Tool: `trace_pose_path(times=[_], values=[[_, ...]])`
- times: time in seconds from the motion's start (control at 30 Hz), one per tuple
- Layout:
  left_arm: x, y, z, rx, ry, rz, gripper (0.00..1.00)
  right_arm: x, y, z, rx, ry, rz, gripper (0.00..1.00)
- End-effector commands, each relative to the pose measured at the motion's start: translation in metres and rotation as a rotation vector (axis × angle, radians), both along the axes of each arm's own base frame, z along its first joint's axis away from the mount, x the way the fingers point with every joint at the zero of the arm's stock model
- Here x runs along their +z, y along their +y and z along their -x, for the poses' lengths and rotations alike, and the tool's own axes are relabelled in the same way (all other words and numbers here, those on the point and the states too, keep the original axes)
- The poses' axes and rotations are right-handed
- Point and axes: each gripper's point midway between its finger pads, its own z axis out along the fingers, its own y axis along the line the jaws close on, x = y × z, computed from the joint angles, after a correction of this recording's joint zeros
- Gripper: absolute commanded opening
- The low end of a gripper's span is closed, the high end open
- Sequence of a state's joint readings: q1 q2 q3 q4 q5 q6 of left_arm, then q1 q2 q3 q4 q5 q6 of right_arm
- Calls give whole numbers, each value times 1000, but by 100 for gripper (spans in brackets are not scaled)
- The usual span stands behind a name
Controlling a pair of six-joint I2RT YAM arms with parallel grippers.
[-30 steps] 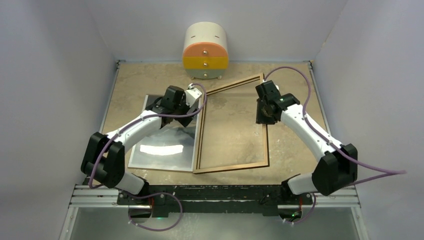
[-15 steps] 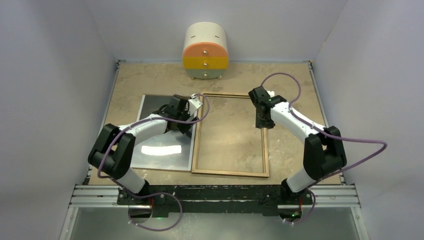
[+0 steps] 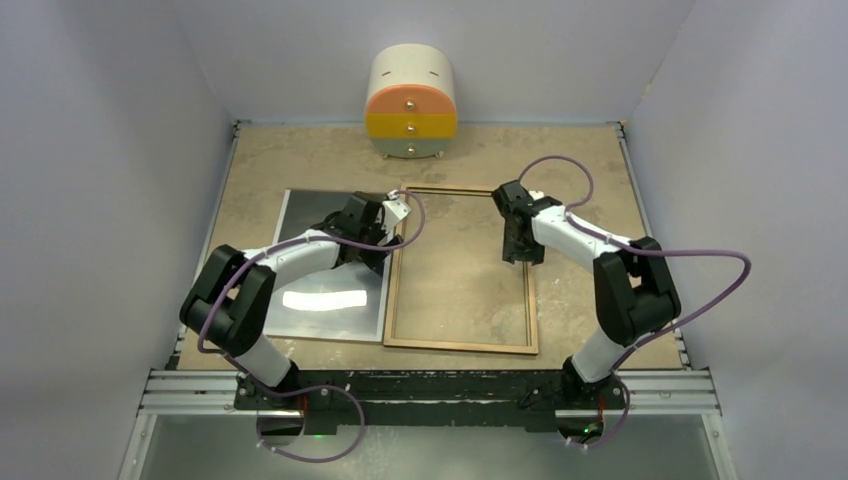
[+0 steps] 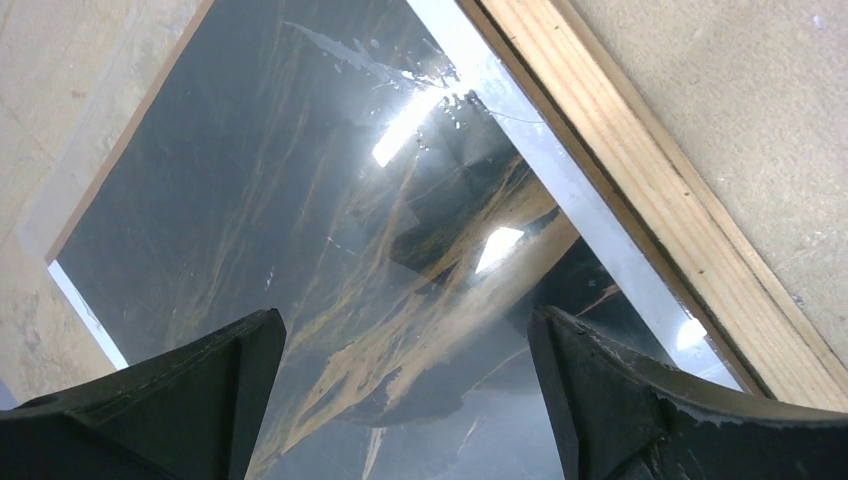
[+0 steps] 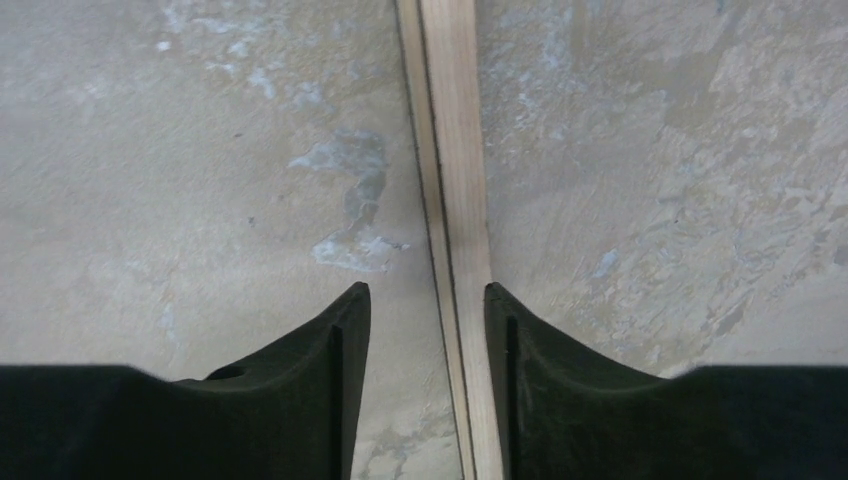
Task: Put the photo into the frame
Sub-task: Turn over the photo frame at the center of the board, then move the photo frame to the center of the board.
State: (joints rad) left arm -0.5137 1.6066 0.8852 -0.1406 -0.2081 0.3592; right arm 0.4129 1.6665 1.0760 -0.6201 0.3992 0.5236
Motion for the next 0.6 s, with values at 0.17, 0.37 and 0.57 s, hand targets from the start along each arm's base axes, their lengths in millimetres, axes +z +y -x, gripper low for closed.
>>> trace_pose_path(times=[0.17,0.37,0.57], values=[[9,-44,-3,-70,-32,35,100,11,50,-4,20,-60,-314,53],[3,-61,0,-126,-31,1,100,-8,50,2,-33,-23,-384,53],[1,-77,-5,-149,-24,3,100,-26,16,7,-147,-11,-358,52]])
